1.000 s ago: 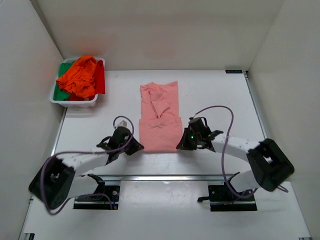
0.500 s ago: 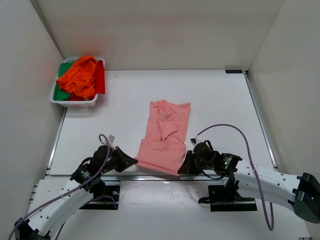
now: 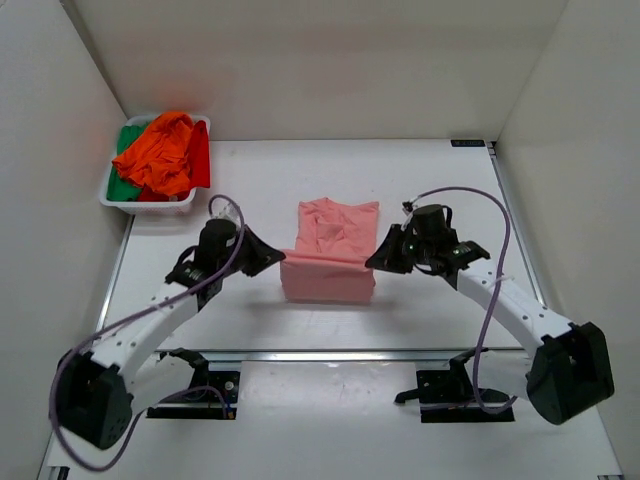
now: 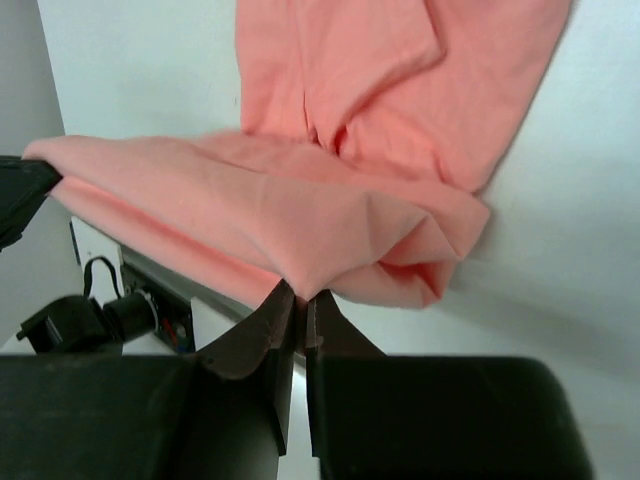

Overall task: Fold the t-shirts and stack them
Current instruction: Fold the long partially folded tshirt into a neat square

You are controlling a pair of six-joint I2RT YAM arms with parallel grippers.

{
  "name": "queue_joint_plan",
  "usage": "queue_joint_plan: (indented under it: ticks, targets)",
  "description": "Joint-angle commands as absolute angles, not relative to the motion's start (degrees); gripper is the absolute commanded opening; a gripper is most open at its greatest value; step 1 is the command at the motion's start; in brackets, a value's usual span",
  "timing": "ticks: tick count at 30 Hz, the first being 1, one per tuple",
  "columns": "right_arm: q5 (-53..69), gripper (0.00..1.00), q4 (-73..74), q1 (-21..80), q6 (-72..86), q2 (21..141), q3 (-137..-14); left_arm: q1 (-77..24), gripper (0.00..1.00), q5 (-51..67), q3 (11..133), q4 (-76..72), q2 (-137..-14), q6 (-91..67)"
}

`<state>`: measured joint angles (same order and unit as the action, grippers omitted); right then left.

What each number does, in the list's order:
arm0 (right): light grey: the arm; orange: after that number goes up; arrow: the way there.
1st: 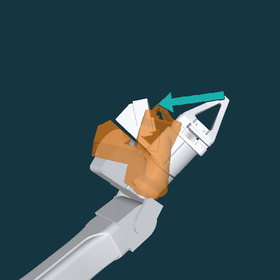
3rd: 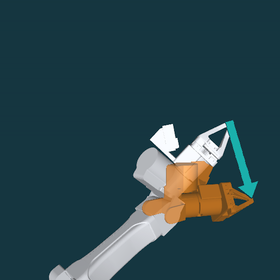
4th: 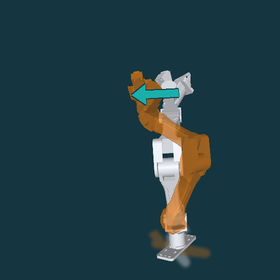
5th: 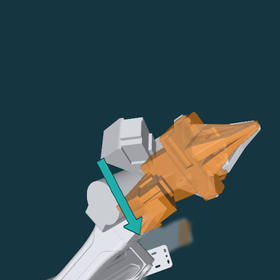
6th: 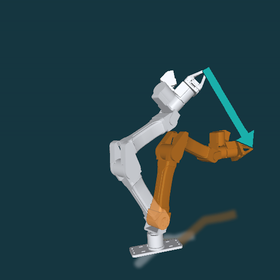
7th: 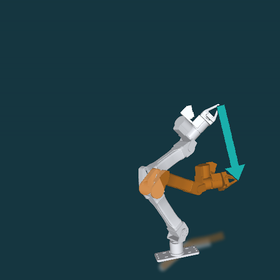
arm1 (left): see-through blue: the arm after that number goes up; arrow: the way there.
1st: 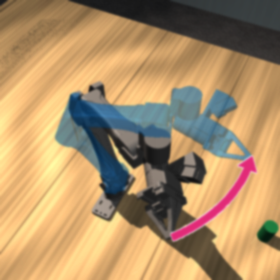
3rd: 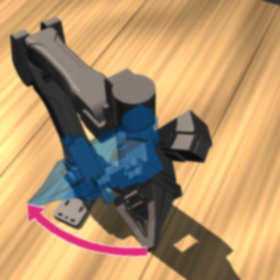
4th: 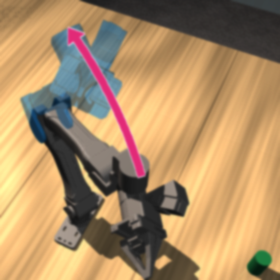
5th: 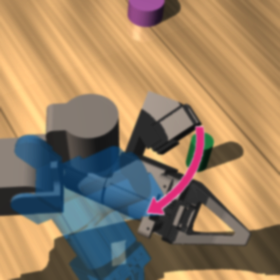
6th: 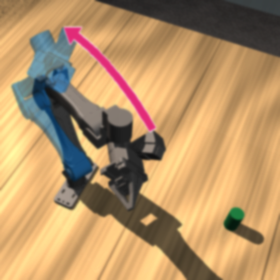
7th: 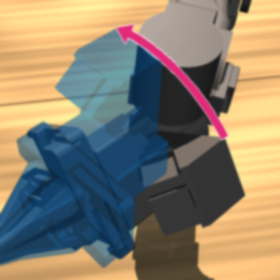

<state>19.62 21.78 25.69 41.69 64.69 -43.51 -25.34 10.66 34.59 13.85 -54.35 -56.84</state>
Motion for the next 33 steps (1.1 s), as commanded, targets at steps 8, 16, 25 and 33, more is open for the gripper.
queue_joint_plan:
  ticks: [8,16,25,33]
  targets:
    - [23.81,0.0,17.58,13.37,30.68,80.75,-60.53,-17.06,0.0,12.48,55.89,0.62,-81.36,-48.08]
    - [24.7,0.0,12.84,8.36,28.83,97.97,-73.28,-16.17,0.04,13.36,71.61,-3.51,-100.61,-46.93]
    - [25.41,0.56,12.12,4.31,26.46,123.38,-96.91,-14.07,0.55,14.15,91.83,-5.44,-125.15,-51.41]
    - [25.47,0.84,12.84,3.51,24.17,122.09,-98.8,-11.96,0.62,14.05,81.84,-10.9,-117.69,-51.6]
